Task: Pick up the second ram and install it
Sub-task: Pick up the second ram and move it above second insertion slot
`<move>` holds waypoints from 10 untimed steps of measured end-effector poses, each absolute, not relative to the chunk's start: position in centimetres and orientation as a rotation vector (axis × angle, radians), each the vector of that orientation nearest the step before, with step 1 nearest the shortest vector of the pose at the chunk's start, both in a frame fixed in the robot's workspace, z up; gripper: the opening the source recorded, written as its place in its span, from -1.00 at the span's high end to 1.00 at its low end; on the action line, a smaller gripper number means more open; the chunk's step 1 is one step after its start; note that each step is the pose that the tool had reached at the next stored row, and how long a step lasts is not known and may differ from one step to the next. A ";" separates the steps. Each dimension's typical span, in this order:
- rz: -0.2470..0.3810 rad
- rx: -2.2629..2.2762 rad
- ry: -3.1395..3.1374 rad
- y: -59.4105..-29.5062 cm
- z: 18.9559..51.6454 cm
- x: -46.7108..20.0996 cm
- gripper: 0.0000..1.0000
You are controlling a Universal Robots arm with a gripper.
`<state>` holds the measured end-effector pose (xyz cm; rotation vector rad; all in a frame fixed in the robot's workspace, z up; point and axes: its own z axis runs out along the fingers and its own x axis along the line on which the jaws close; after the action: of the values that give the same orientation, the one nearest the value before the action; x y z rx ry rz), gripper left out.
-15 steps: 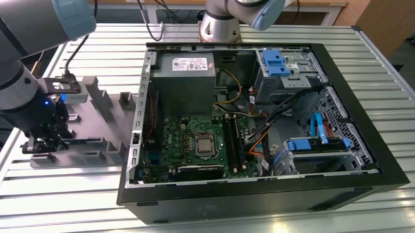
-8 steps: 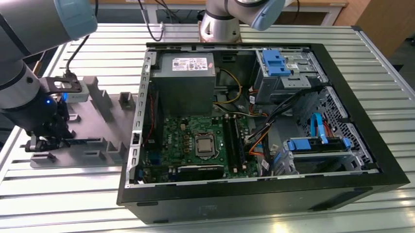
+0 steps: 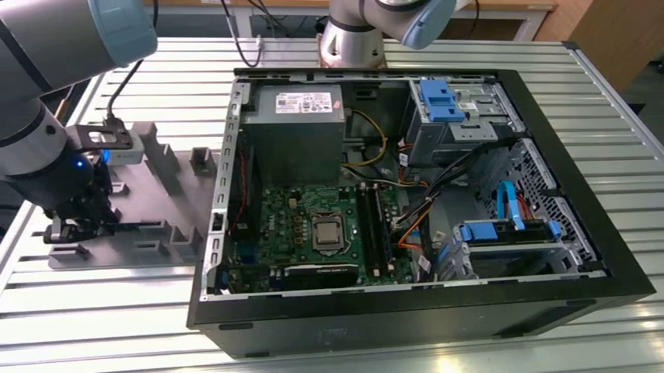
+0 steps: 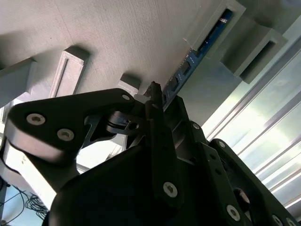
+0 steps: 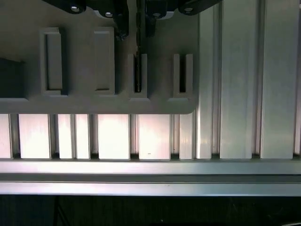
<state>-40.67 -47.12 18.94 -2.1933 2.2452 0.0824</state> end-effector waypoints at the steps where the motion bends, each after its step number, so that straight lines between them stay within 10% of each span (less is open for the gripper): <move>1: 0.082 -2.194 2.244 -47.1 18.9 -40.7 0.44; 10: 0.079 -2.195 2.242 -47.1 18.7 -40.7 0.44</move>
<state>-40.67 -47.09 18.67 -2.1951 2.2417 0.0788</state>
